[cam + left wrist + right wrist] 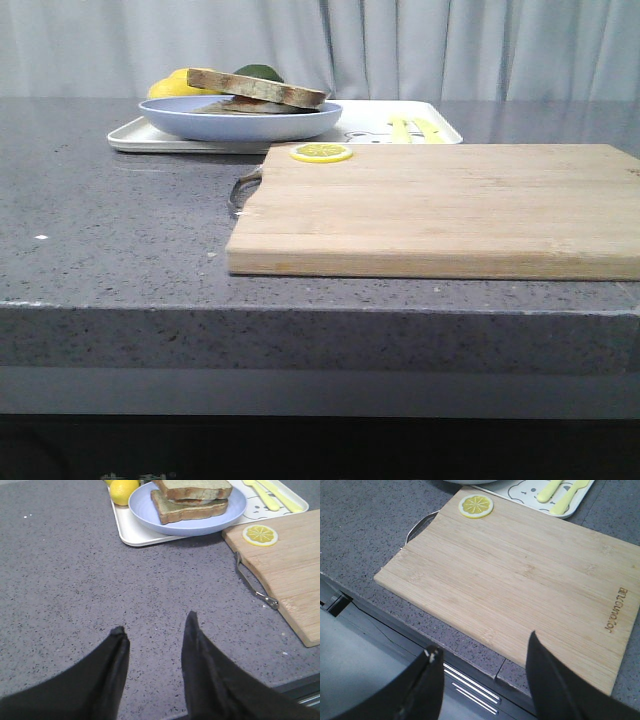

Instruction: Place bread and move sandwich to tray

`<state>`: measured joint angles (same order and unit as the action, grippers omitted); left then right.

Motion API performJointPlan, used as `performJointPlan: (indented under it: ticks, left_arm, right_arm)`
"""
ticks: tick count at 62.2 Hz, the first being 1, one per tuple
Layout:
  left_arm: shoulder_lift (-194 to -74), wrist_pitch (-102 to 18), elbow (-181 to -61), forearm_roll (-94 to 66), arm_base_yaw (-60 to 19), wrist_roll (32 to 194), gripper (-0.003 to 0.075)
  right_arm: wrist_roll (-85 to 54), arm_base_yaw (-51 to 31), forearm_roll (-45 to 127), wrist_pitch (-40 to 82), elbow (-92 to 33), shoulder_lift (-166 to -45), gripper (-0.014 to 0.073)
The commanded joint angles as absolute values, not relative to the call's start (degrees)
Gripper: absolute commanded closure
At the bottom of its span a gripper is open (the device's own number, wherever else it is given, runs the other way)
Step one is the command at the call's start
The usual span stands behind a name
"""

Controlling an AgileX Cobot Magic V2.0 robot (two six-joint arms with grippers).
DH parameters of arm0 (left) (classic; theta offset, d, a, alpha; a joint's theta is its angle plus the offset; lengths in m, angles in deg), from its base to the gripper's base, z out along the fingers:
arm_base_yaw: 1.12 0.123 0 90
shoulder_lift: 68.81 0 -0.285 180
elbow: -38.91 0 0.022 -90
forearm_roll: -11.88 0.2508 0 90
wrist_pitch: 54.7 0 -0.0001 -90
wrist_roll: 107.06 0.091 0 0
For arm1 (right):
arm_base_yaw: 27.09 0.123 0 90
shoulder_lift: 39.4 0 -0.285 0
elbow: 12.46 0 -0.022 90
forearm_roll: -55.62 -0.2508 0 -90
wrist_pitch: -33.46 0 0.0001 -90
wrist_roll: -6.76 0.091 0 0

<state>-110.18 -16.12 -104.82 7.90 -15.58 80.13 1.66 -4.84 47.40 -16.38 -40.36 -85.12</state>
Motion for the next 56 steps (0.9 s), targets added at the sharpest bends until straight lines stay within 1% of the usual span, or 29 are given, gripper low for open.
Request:
performJointPlan:
  ticks: [1,4,6,9,14,20,23,26,29,38,56]
  left_arm:
    - [-110.2,-20.3,-106.4,8.5,-15.9,78.9,0.0464]
    - [-110.2,-20.3,-106.4,8.5,-15.9,78.9,0.0475]
    - [-110.2,-20.3,-106.4,8.5,-15.9,78.9,0.0489]
    - [-110.2,-20.3,-106.4,8.5,-15.9,78.9,0.0517]
    - [-110.2,-20.3,-106.4,8.5,-15.9,78.9,0.0577]
    - [-110.2,-20.3,-106.4,8.5,-15.9,78.9,0.0669]
    - [-110.2,-20.3,-106.4,8.5,-15.9,78.9,0.0717]
    - [-110.2,-20.4,-106.4,8.5,-15.9,78.9,0.0740]
    - [-110.2,-20.5,-106.4,8.3,-15.9,78.9,0.0741]
    - [-110.2,-20.6,-106.4,4.8,-15.9,78.2,0.0741]
    - [-110.2,-20.6,-106.4,4.8,-15.9,78.2,0.0741]
  right_arm:
    - [1.4,-5.3,47.0,-12.9,-38.9,-84.9,0.0194]
    - [1.4,-5.3,47.0,-12.9,-38.9,-84.9,0.0209]
    - [1.4,-5.3,47.0,-12.9,-38.9,-84.9,0.0239]
    - [1.4,-5.3,47.0,-12.9,-38.9,-84.9,0.0300]
    - [1.4,-5.3,47.0,-12.9,-38.9,-84.9,0.0428]
    - [1.4,-5.3,47.0,-12.9,-38.9,-84.9,0.0577]
    - [1.4,-5.3,47.0,-12.9,-38.9,-84.9,0.0632]
    - [1.4,-5.3,47.0,-12.9,-38.9,-84.9,0.0670]
    - [1.4,-5.3,47.0,-12.9,-38.9,-84.9,0.0658]
    - [1.4,-5.3,47.0,-12.9,-38.9,-84.9,0.0663]
    - [1.4,-5.3,47.0,-12.9,-38.9,-84.9,0.0663]
